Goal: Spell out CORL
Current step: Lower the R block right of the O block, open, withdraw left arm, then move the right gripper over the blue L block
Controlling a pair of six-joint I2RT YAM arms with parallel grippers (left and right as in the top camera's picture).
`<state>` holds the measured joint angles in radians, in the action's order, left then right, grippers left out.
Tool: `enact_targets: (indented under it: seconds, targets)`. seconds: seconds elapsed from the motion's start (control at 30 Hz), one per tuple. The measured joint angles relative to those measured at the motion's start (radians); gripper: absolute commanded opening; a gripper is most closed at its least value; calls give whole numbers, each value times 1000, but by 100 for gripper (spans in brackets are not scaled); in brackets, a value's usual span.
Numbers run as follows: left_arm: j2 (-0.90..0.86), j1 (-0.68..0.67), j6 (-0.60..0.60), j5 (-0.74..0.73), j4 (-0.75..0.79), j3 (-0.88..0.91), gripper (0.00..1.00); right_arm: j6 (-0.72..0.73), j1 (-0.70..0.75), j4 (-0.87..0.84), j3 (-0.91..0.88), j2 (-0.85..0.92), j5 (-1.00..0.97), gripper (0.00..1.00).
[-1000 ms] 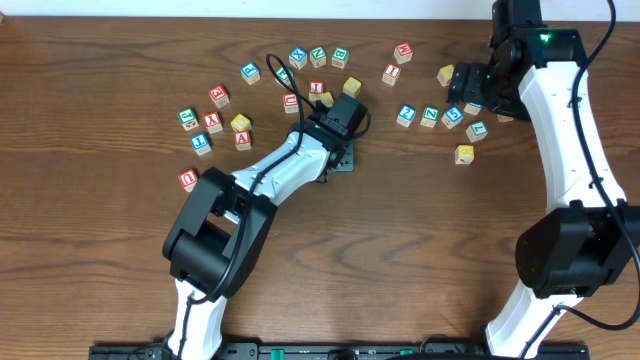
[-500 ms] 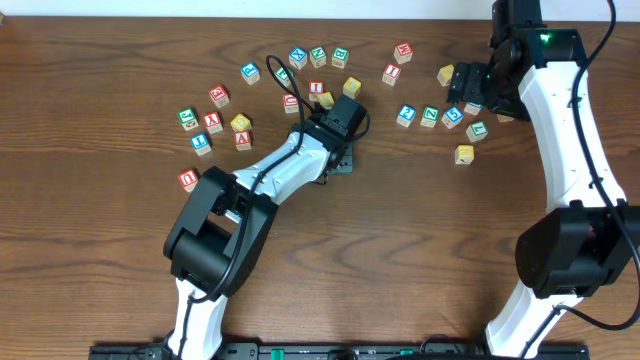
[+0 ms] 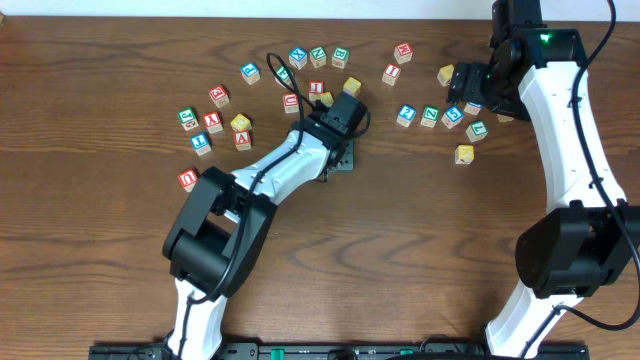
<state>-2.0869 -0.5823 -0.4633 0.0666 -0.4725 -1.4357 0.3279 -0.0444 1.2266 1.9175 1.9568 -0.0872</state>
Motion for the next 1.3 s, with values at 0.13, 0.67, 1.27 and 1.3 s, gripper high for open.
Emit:
enact_targets:
  seconds: [0.13, 0.67, 1.27, 1.3]
  targets:
    - [76, 12, 23, 0, -6, -3, 52, 0, 0, -2, 0, 0, 0, 98]
    - [455, 198, 95, 8, -319, -32, 52, 0, -6, -28, 0, 0, 35, 93]
    - [455, 384, 98, 15, -422, -32, 52, -48, 3, -84, 0, 0, 45, 93]
    - [455, 384, 98, 15, -422, -32, 52, -51, 19, -85, 0, 0, 36, 92]
